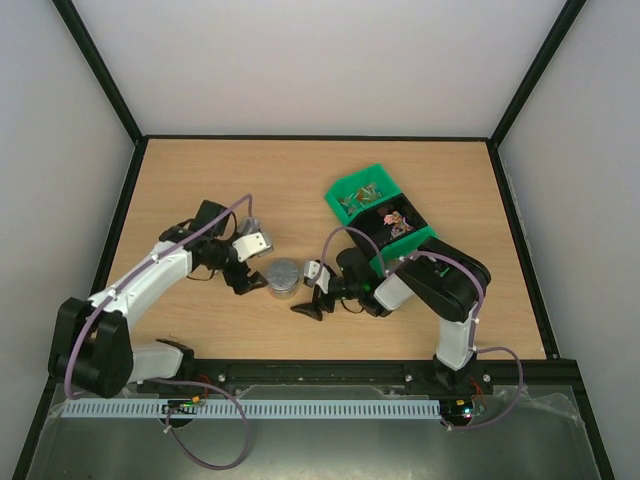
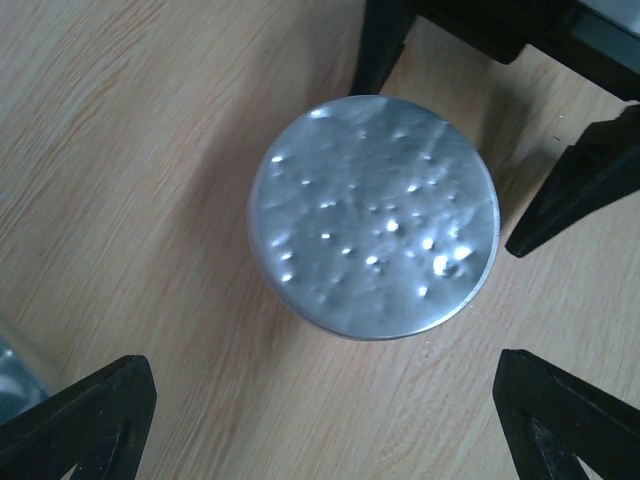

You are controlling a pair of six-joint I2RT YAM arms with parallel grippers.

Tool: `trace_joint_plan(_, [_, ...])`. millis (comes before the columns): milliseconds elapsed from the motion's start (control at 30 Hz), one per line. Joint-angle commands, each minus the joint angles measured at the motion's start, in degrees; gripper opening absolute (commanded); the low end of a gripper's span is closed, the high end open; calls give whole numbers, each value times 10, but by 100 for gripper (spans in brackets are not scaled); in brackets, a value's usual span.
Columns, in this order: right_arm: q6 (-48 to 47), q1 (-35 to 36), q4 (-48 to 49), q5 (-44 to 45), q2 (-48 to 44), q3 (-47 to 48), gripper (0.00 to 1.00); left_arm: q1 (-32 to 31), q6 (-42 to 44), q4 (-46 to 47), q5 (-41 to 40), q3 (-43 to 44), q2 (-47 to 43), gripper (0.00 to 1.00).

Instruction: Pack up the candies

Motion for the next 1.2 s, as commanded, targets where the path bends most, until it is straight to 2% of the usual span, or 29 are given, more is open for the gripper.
trace_joint_plan(0, [22, 7, 76, 25, 12, -20, 100, -22, 12, 64, 3, -46, -50, 96])
trace_joint_plan(167, [42, 6, 87, 26, 23, -18, 99, -35, -9, 116, -2, -78, -60, 97])
trace_joint_plan(433, [96, 7, 175, 33, 68, -8, 98, -47, -41, 148, -8, -95, -59, 95])
trace_joint_plan(633, [83, 24, 171, 22, 75, 9, 98, -80, -57, 173, -33, -104, -44, 95])
trace_joint_plan(1167, [101, 30, 205, 45, 123, 43, 100, -98, -57, 186, -45, -106, -19, 93])
